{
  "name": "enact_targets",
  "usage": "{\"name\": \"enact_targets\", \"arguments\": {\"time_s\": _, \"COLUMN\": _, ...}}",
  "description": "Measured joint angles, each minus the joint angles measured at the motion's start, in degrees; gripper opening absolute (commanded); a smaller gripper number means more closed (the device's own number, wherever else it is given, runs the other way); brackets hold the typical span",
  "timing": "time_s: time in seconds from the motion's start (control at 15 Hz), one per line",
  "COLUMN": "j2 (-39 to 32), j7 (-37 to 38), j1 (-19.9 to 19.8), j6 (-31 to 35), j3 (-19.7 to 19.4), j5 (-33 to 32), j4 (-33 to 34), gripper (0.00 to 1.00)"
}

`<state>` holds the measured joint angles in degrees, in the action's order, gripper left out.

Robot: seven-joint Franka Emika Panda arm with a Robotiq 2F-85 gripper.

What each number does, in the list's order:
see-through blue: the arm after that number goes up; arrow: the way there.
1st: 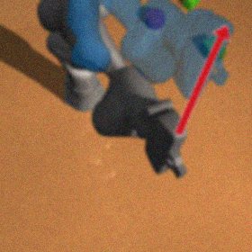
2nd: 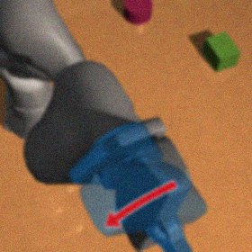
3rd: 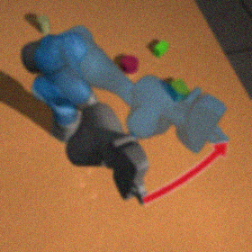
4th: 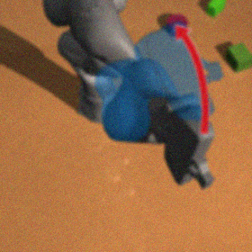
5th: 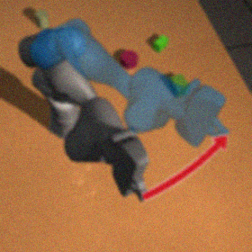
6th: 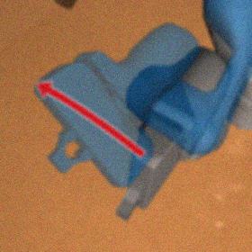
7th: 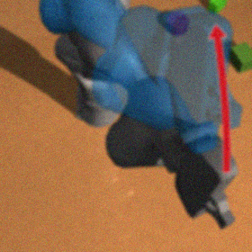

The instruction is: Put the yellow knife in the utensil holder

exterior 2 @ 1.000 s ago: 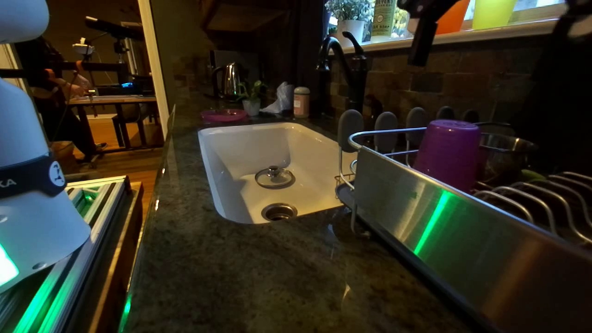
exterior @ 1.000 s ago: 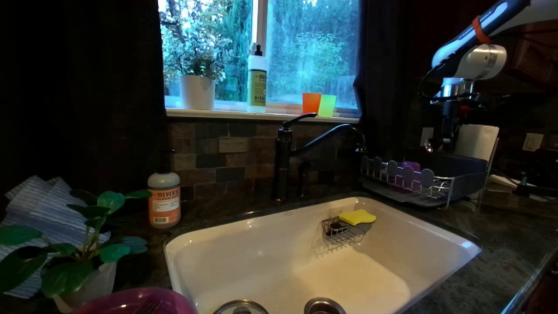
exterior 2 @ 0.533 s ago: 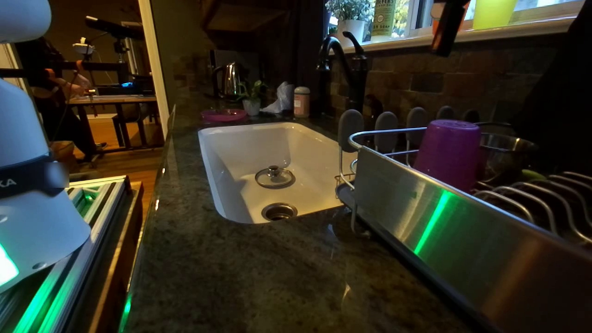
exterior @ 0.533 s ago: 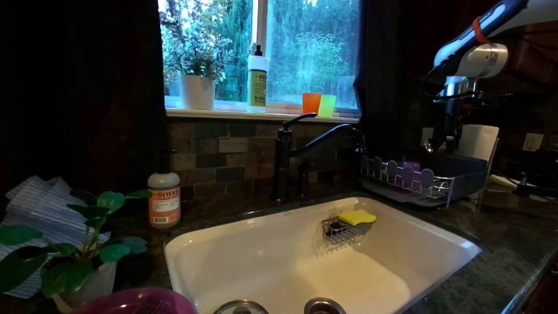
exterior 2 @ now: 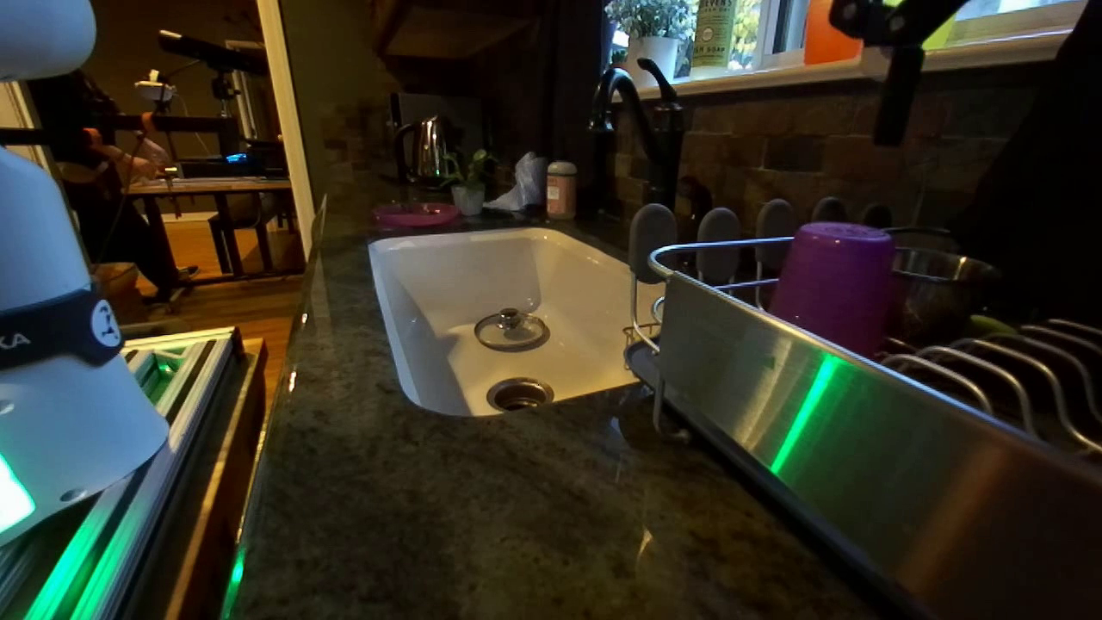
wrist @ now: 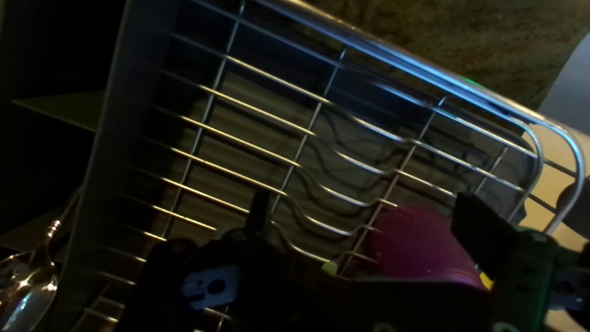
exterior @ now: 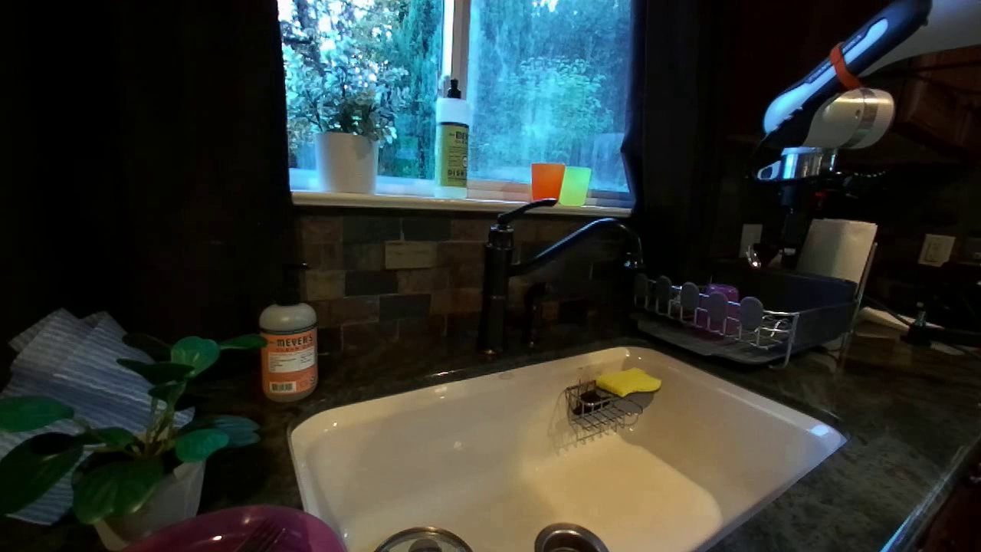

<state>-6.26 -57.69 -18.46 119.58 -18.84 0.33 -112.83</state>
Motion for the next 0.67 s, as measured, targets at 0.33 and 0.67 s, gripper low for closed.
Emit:
{"name": "enact_targets", "arguments": {"time_s": 0.33, "j2": -0.44, "j7": -8.31, "j1": 0.02, "j6": 9.36, "j3": 1.00, "j5": -6.16, "j4": -3.14, "gripper": 1.00}}
{"name": "enact_targets", "arguments": {"time_s": 0.67, "j2": -2.41, "j7": -8.52, "j1": 0.36, "j6": 23.16, "j3": 2.56, "j5": -10.70, "j4": -5.56, "gripper": 1.00}}
